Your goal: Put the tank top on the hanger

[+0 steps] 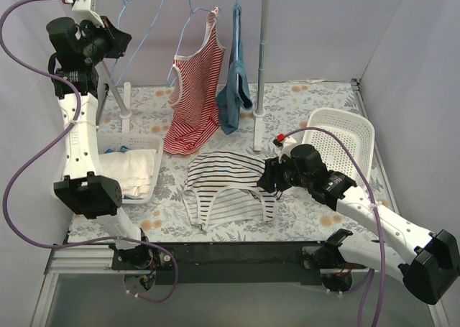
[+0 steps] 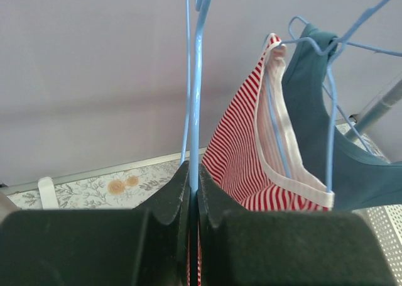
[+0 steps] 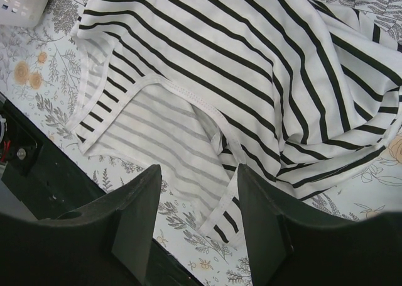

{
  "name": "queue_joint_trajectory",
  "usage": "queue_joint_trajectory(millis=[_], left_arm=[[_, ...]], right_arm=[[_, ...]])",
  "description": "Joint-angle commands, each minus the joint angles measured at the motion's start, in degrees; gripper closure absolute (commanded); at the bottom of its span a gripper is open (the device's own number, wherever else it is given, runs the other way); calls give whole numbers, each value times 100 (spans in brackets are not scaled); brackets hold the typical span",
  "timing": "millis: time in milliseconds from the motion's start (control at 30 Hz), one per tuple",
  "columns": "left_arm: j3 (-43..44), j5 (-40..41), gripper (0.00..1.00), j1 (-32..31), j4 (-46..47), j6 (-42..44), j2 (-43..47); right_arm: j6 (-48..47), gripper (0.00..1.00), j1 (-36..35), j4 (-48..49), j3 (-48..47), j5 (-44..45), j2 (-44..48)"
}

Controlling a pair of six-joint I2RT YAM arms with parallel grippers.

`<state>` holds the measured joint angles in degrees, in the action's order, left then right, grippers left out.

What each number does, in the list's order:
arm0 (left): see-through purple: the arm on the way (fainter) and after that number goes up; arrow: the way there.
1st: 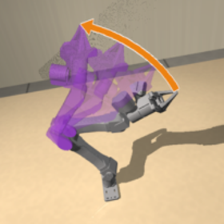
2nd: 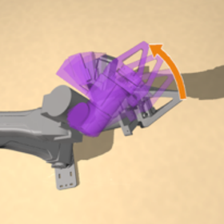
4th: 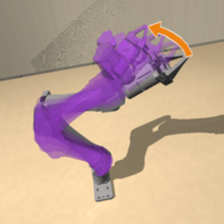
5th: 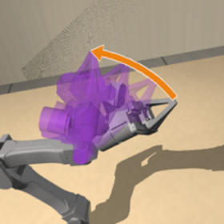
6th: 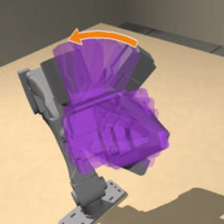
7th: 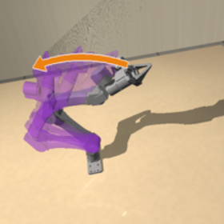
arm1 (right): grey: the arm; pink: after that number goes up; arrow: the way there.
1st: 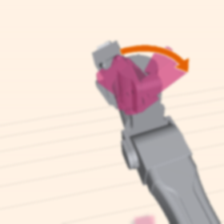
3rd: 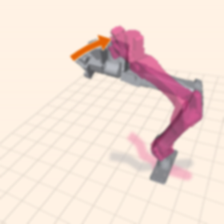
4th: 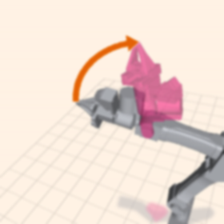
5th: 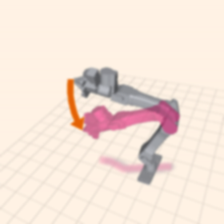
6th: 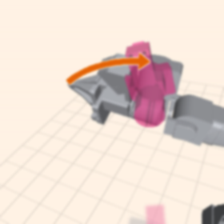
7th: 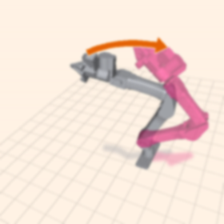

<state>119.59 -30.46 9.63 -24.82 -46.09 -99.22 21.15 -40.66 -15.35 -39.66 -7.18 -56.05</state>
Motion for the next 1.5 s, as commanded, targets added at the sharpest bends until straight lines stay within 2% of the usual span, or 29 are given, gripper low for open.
queue_joint_trajectory(millis=[0, 300, 533, 633, 833, 900, 1000, 1033, 1100, 1133, 1233, 1367, 1467], left_arm=[[-225, -75, 100, 4, 65, -6, 832], [-1315, 286, 100, 4, -321, 214, 1879], [-2071, 506, 100, -5, -463, 65, 3074], [-2177, 339, 100, 4, -410, -84, 3601], [-2457, -873, 100, -171, 55, -724, 4323], [-2616, -1294, 100, -592, 301, -858, 4367], [-2835, -1078, 100, -1532, 337, -868, 4306], [-2932, -920, 100, -2152, 311, -832, 4227], [-2907, -481, 100, -2892, -55, -464, 4043], [-2898, 235, 100, -3671, -197, -306, 3877], [-3081, 1406, 100, -4668, -515, 64, 3778], [-3827, 1937, 100, -4909, -462, -23, 4006], [-4215, 1860, 100, -4918, -550, -146, 4243]], right_arm=[[-67, 40, -20, 50, -218, 129, 112], [-58, 40, -29, 33, -200, 191, 147], [-67, 40, -20, -81, -191, 357, 235], [-84, 41, -29, -143, -174, 515, 349], [-23, 41, -29, -283, -68, 1042, 797], [-14, 41, -20, -424, -42, 1148, 955], [38, 41, -29, -556, 90, 1368, 1236], [65, 41, -21, -591, 133, 1455, 1298], [170, 41, -20, -626, 309, 1509, 1552], [214, 41, -20, -627, 388, 1544, 1640], [381, 41, -29, -688, 652, 1553, 1913], [583, 41, -29, -706, 986, 1474, 2046], [689, 41, -29, -575, 1206, 1334, 2019]])
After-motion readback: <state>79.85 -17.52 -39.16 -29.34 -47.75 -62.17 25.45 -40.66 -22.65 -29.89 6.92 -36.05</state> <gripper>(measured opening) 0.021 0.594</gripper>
